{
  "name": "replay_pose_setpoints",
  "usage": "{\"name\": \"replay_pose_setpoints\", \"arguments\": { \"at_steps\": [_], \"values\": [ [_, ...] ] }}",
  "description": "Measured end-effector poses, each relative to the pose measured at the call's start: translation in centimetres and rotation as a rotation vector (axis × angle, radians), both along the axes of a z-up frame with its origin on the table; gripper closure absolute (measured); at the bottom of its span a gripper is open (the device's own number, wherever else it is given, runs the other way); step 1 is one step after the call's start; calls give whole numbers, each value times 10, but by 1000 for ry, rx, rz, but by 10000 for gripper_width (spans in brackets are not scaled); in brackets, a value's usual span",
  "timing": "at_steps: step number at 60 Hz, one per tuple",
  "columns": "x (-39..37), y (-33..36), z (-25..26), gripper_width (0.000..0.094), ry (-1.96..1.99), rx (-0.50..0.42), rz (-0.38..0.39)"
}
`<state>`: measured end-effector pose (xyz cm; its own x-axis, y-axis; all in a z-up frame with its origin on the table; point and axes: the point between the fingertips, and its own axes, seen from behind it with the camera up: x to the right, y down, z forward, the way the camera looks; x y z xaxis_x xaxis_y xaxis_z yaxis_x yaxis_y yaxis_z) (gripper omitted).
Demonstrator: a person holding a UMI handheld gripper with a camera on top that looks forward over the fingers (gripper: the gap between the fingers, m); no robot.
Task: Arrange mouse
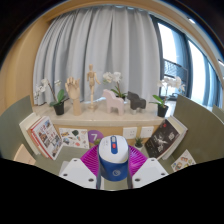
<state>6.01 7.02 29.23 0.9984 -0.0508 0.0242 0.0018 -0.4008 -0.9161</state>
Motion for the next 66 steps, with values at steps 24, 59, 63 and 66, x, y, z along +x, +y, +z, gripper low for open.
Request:
{"name": "replay_pose_setpoints", "arguments": {
  "at_steps": [24,59,63,66],
  "values": [
    [-145,74,-216,586,59,-300,56],
    [-140,38,-239,152,32,-330,-8],
    [-137,26,-203,153,30,-295,-6],
    [-136,14,-176,153,28,-272,3]
  ]
}}
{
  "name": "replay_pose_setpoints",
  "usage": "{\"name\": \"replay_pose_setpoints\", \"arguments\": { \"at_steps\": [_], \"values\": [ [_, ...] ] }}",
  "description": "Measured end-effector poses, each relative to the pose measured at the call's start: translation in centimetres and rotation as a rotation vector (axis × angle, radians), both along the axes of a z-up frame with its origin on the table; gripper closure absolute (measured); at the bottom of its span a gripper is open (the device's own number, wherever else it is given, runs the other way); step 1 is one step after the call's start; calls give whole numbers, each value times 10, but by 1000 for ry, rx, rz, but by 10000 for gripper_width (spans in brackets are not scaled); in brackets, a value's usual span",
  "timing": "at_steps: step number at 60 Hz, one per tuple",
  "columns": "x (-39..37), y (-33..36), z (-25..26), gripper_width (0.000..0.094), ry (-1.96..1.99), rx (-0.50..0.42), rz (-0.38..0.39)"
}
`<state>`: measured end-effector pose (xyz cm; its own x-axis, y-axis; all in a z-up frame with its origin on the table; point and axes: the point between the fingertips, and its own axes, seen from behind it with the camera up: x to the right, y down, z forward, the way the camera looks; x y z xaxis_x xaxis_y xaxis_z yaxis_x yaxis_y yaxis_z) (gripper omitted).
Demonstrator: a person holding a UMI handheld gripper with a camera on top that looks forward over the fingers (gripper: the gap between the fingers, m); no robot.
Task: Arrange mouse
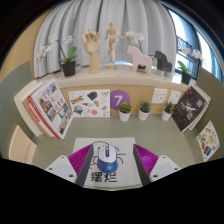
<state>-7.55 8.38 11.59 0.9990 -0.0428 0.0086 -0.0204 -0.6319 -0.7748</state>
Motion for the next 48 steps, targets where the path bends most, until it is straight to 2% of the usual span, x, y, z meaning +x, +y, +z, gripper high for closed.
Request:
{"name": "replay_pose_setpoints", "arguments": {
  "at_steps": [8,17,33,48],
  "values": [
    [7,-45,61,151,3,57,17],
    [18,-106,102,153,7,98,18],
    [41,-207,140,155,46,142,26],
    [63,-245,155,167,8,165,23]
  ]
}}
